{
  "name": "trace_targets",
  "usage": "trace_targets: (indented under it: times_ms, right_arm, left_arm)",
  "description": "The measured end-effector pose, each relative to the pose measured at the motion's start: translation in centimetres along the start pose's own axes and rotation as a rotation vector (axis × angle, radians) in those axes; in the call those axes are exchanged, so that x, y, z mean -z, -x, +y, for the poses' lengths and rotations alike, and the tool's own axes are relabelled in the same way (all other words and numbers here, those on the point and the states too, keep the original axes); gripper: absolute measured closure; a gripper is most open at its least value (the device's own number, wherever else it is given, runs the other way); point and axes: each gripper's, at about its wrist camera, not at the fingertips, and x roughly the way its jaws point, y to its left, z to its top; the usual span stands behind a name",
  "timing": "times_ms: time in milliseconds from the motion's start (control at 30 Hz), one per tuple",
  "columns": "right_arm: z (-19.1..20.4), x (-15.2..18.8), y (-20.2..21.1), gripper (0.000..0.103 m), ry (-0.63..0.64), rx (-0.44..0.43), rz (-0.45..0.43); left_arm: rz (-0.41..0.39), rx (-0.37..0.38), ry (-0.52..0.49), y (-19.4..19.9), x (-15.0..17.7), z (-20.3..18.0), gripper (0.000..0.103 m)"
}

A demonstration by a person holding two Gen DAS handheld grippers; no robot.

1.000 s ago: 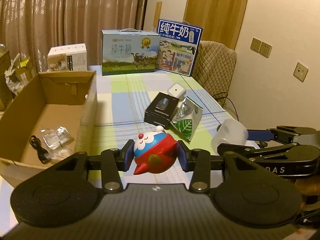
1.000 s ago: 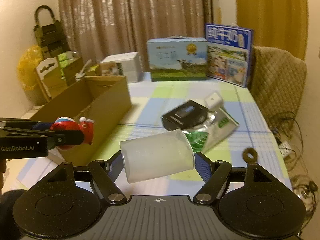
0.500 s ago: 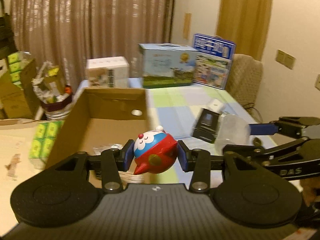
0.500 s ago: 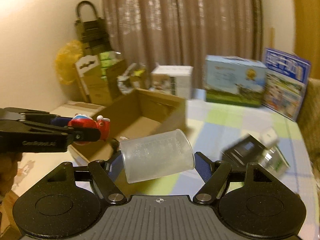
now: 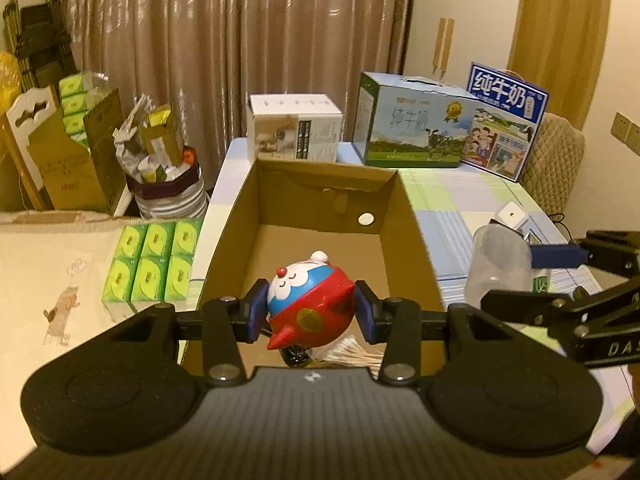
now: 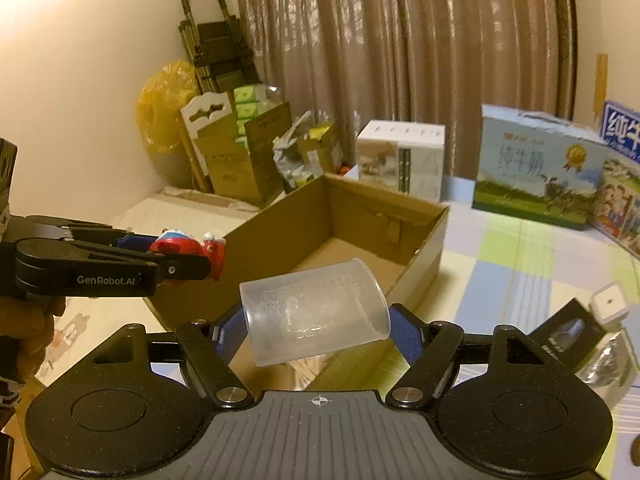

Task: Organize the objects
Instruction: 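Carry the red doll and clear cup over the cardboard box with both tools, then open the left tool dropping the doll while the right tool releases the cup into the box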

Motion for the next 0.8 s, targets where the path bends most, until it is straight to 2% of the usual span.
trace_targets:
  times_ms: [200, 233, 267, 300, 800]
  right_arm:
    - [-0.3, 0.3, -2.2, 0.031, -0.005, -0.008, 0.022]
    - [-0.3, 0.3, -2.5, 0.031, -0.008, -0.009, 0.024]
    - [-0.4, 0.4, -2.7, 0.031, -0.009, -0.01, 0.026]
    - [-0.2, 0.5, -2.7, 0.031, -0.01, -0.01, 0.027]
    - [0.6, 0.8, -3.5, 0.031, -0.016, -0.014, 0.037]
  left_arm:
    - [0.031, 0.002, -0.001, -2.3, 0.3, 1.2, 0.063]
    - [0.026, -0.002, -0.003, -2.5, 0.3, 1.3, 0.059]
    - [0.015, -0.006, 0.0, -2.6, 0.3, 1.5, 0.043]
    - [0.006, -0.009, 0.007, -2.6, 0.2, 1.6, 0.037]
    - [0.005, -0.026, 0.059, -1.7, 1.4, 3.5, 0.038]
